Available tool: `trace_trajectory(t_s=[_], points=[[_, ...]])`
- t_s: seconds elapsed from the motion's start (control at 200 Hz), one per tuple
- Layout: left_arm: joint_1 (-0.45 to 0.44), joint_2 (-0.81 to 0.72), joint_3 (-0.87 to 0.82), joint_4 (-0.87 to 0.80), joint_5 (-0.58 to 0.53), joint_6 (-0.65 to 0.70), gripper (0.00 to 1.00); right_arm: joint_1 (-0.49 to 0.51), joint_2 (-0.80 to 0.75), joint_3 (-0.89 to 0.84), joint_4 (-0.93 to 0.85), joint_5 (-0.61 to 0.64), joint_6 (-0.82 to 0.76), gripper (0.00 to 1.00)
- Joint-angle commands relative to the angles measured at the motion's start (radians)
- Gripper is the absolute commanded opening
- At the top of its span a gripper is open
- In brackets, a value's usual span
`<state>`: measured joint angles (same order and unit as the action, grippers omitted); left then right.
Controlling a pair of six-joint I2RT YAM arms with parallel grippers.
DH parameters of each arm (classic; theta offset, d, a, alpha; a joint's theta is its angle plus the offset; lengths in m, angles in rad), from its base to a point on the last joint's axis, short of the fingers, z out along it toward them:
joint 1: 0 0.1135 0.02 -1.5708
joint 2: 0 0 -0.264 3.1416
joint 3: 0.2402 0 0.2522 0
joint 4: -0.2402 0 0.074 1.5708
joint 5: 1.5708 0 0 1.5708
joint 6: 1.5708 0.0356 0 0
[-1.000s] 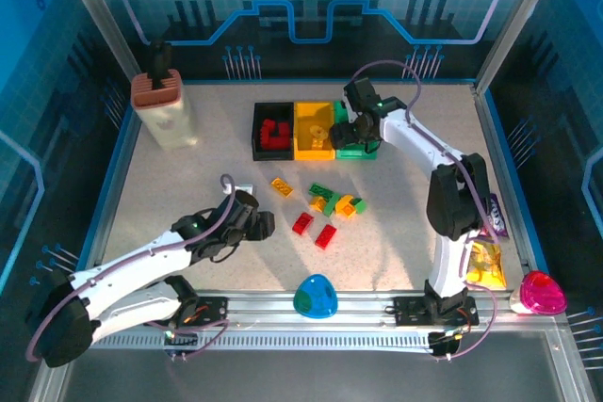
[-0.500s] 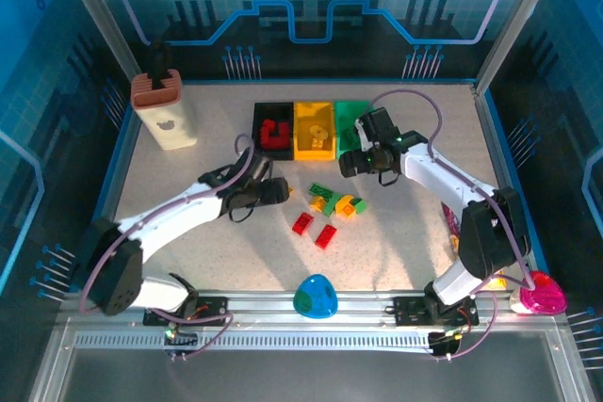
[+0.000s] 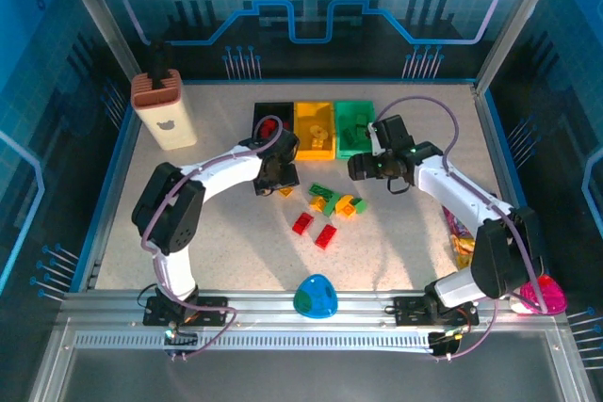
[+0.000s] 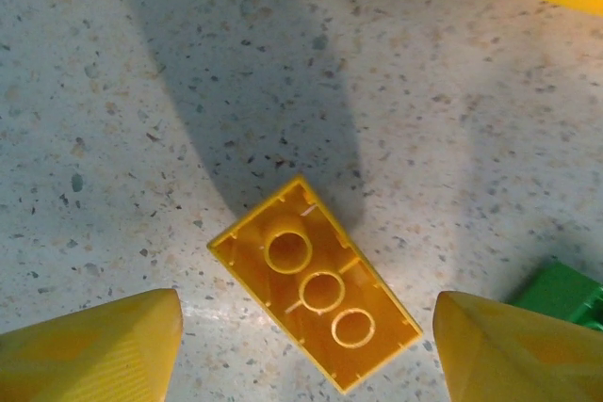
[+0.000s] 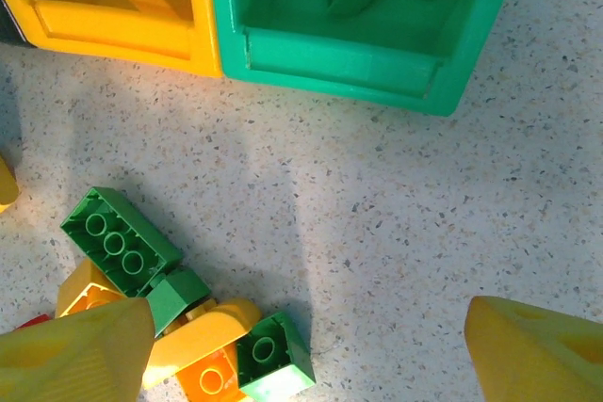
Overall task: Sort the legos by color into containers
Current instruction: Pick up the lego from the center of the table, then place the lego in the container.
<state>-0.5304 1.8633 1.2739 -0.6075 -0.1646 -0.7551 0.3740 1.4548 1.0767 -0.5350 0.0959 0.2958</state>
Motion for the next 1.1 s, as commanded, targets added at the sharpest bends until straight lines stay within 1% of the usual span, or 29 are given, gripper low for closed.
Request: trace_trajectory(t_s=[0.0,0.05,0.13,0.21,0.365,0.54,0.65,0.841,0.961,0.976,1.091], points=[[0.008,0.041,0.041,-0.060,-0.022,-0.045,0.71,-0.022,-0.035,-0.036,0.024,-0.022,0.018,0.86],[0.011,0.064,0.049,-0.053,-0.018,-0.052,0.70,-0.027,-0.042,-0.047,0.031,-0.025,0.019,0.86],[0.010,0.094,0.068,-0.046,-0.004,-0.058,0.66,-0.035,-0.049,-0.062,0.035,-0.030,0.020,0.86],[0.008,0.109,0.082,-0.041,-0.002,-0.059,0.60,-0.041,-0.061,-0.073,0.038,-0.031,0.019,0.86],[-0.007,0.118,0.111,-0.064,-0.030,-0.037,0.45,-0.052,-0.084,-0.094,0.047,-0.034,0.023,0.85],[-0.033,0.112,0.146,-0.101,-0.058,-0.005,0.33,-0.057,-0.095,-0.115,0.059,-0.046,0.032,0.84],[-0.063,0.075,0.186,-0.127,-0.095,0.022,0.33,-0.057,-0.102,-0.131,0.066,-0.050,0.037,0.83],[-0.068,0.054,0.291,-0.142,-0.091,0.063,0.32,-0.057,-0.124,-0.164,0.072,-0.065,0.052,0.81],[-0.068,0.089,0.386,-0.145,-0.090,0.117,0.33,-0.056,-0.159,-0.192,0.078,-0.069,0.062,0.81],[-0.067,0.095,0.404,-0.148,-0.090,0.126,0.33,-0.056,-0.164,-0.217,0.077,-0.068,0.063,0.81],[-0.058,0.163,0.531,-0.180,-0.096,0.166,0.33,-0.055,-0.203,-0.253,0.073,-0.074,0.072,0.79]])
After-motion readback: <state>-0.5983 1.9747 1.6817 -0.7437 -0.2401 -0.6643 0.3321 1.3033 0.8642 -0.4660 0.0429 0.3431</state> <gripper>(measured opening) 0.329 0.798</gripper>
